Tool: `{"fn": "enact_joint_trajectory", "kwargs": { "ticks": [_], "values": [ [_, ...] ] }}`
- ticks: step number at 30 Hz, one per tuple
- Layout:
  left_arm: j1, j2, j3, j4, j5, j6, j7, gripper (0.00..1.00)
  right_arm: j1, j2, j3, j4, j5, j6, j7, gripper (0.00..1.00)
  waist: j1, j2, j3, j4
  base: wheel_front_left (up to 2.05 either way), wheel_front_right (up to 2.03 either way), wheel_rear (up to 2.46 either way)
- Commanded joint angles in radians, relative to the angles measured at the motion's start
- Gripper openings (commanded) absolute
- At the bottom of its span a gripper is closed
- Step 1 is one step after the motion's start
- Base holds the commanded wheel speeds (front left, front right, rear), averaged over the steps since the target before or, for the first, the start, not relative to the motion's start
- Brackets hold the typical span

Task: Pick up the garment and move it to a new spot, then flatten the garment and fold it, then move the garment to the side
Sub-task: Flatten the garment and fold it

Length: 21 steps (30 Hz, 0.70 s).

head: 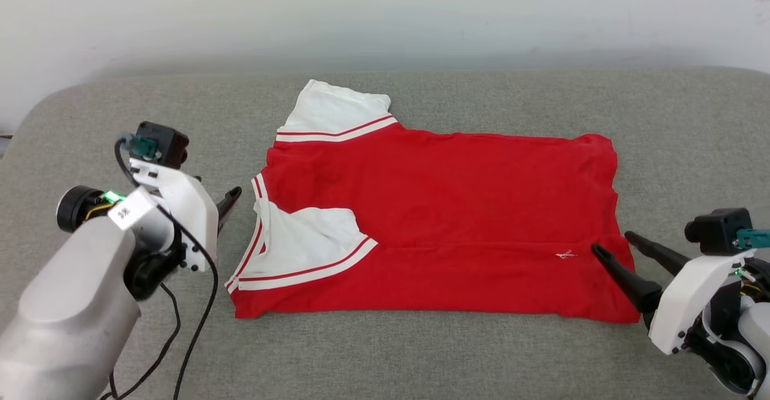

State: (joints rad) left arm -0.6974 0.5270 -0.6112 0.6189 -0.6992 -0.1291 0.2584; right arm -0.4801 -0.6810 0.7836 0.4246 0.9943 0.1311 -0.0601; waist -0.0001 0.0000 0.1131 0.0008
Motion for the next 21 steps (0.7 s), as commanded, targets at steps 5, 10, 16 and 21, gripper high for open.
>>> {"fn": "enact_joint_trajectory", "kwargs": {
  "ticks": [5,10,16,21],
  "values": [
    [-0.023,0.04,-0.043,-0.074,-0.111,0.0,0.264,1.0,0.035,0.003,-0.023,-0.025,-0.013,-0.001,0.038,1.0,0.0001,0.0,-0.008,0.006,0.0,0.0,0.0],
    [-0.02,0.062,-0.072,-0.103,-0.184,0.0,0.453,1.0,0.05,0.015,-0.044,-0.046,-0.022,-0.001,0.065,1.0,0.0001,0.0,-0.004,-0.002,0.0,0.0,0.0],
    [0.005,0.064,-0.111,-0.106,-0.207,0.005,0.568,1.0,0.05,0.023,-0.066,-0.068,-0.035,-0.001,0.089,1.0,0.0001,0.0,0.022,-0.021,0.0,0.0,0.0],
    [0.031,0.052,-0.125,-0.071,-0.206,0.014,0.572,1.0,0.037,0.033,-0.078,-0.083,-0.051,-0.001,0.105,1.0,0.0001,0.0,0.048,-0.04,0.0,0.0,0.0]
  ]
}}
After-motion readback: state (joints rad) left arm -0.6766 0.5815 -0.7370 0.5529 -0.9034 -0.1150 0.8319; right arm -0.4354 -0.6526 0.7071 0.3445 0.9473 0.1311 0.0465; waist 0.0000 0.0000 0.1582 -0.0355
